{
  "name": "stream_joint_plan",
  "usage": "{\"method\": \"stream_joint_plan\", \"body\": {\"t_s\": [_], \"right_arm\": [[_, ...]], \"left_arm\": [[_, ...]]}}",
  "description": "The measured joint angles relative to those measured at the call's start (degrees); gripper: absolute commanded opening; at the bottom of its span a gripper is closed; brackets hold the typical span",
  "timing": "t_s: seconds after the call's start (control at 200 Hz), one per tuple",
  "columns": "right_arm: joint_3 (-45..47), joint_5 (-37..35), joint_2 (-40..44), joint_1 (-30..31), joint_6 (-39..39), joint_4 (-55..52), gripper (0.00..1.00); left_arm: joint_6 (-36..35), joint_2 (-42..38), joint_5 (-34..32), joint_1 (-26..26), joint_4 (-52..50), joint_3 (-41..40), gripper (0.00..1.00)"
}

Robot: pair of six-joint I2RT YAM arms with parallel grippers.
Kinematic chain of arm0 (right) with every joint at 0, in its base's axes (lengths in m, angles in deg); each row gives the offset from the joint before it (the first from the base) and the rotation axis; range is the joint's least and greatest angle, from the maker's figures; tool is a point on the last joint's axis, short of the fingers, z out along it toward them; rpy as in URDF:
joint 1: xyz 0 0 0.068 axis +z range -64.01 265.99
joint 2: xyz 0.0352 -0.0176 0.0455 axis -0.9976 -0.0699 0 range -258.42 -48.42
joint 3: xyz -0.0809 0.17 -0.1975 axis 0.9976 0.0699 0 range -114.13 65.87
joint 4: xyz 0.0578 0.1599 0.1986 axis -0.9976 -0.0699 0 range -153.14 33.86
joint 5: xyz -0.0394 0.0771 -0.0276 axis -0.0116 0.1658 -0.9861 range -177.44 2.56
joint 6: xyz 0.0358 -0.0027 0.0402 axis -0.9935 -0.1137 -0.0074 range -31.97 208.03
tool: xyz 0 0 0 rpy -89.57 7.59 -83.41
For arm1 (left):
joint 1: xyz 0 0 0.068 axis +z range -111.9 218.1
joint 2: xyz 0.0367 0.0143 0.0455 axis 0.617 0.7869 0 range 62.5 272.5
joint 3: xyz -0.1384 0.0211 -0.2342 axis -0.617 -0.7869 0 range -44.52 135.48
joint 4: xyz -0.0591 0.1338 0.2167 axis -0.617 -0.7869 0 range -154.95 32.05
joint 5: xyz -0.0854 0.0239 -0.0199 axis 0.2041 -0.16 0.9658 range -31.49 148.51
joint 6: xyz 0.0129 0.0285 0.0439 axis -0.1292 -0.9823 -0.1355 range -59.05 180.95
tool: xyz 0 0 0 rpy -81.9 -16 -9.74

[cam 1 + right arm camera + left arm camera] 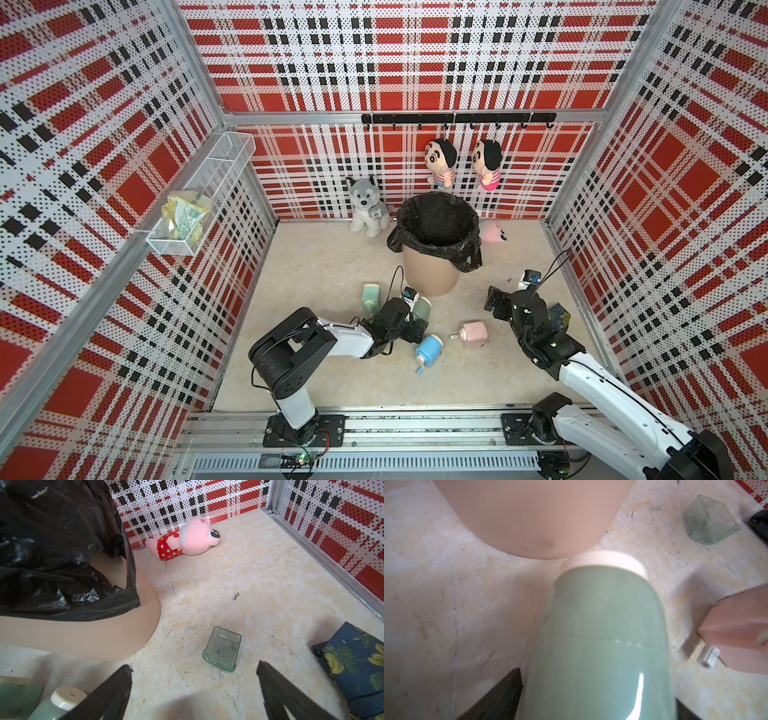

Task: Take out the pencil sharpener tray and clean the shavings
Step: Pick up the pencil sharpener from the center of the board.

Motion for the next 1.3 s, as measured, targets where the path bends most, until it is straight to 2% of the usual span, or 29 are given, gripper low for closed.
{"method": "stream_joint_plan", "body": {"t_s": [0.396, 0.571, 0.746, 0.832, 0.932, 1.077, 1.298], "right_arm": [[0.0, 0.02, -1.81, 0.0, 0.0, 0.37, 0.97], [0.0, 0.04, -2.21, 0.0, 0.02, 0.44, 0.97], [0.0, 0.24, -2.4, 0.0, 0.07, 0.61, 0.96], [0.0, 0.7, -2.45, 0.0, 0.09, 0.7, 0.95], [-0.02, 1.44, -2.45, 0.0, 0.11, 0.74, 0.95], [-1.31, 2.93, -2.21, 0.0, 0.22, 0.26, 0.95], [-6.01, 6.6, -0.92, 0.0, 2.21, -1.03, 0.95]], "left_arm": [[-0.48, 2.32, -0.48, 0.0, 4.85, 0.09, 0.85], [-0.63, 3.15, -0.79, 0.0, 6.64, 0.09, 0.71], [-0.68, 3.13, -0.98, 0.0, 7.76, 0.09, 0.53], [-0.66, 2.64, -0.98, 0.0, 7.32, 0.04, 0.49], [-0.68, -0.55, -0.94, -0.02, 4.5, -0.37, 0.47], [-1.07, -9.57, -1.01, -0.59, -2.67, -0.09, 0.47], [-1.97, -18.78, -1.75, -4.66, -16.68, 6.32, 0.48]]}}
